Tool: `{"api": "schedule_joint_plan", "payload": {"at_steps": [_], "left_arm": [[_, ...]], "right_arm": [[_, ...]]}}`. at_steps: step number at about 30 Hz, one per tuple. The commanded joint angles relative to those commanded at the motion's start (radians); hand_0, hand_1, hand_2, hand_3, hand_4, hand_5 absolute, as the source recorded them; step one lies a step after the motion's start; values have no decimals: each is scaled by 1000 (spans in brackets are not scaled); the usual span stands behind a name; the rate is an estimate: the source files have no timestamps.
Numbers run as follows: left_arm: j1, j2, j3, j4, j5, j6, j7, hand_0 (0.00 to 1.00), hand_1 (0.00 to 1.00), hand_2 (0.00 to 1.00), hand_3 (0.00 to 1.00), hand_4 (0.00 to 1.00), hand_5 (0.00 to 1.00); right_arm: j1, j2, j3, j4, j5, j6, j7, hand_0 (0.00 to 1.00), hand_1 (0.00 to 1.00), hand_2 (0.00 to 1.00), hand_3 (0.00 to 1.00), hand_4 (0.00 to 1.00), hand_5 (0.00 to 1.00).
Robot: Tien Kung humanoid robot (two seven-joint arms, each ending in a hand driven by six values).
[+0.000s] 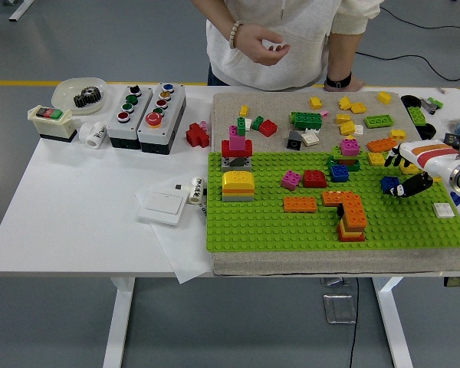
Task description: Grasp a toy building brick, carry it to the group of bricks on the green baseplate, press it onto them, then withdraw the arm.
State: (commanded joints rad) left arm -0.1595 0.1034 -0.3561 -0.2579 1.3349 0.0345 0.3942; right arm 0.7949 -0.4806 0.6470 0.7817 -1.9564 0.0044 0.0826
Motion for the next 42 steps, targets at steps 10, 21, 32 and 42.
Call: {"api": "schedule_joint_plan", "payload": {"at_steps": [10, 21, 32, 42], "left_arm": [[-5, 0, 10, 0, -14, 2, -4, 428, 485, 527, 595, 619, 755], [-9, 0, 14, -1, -19, 2, -5, 428, 487, 528, 595, 619, 754], [-12, -1, 14, -2, -17, 1, -5, 428, 486, 528, 595, 619, 755], [-14, -1, 14, -2, -15, 2, -4, 428, 487, 528, 595, 619, 754]], "right_arm": [[6, 11, -26, -30, -7, -18, 3, 442, 580, 649, 659, 892, 334], [-1, 21, -47, -52, -8, -65, 20, 401, 539, 610, 616, 837, 355], [-4, 26, -52, -69, -25, -89, 31, 357, 488, 559, 571, 773, 362], [-5, 25, -49, -72, -33, -97, 39, 331, 475, 541, 539, 715, 392]]}}
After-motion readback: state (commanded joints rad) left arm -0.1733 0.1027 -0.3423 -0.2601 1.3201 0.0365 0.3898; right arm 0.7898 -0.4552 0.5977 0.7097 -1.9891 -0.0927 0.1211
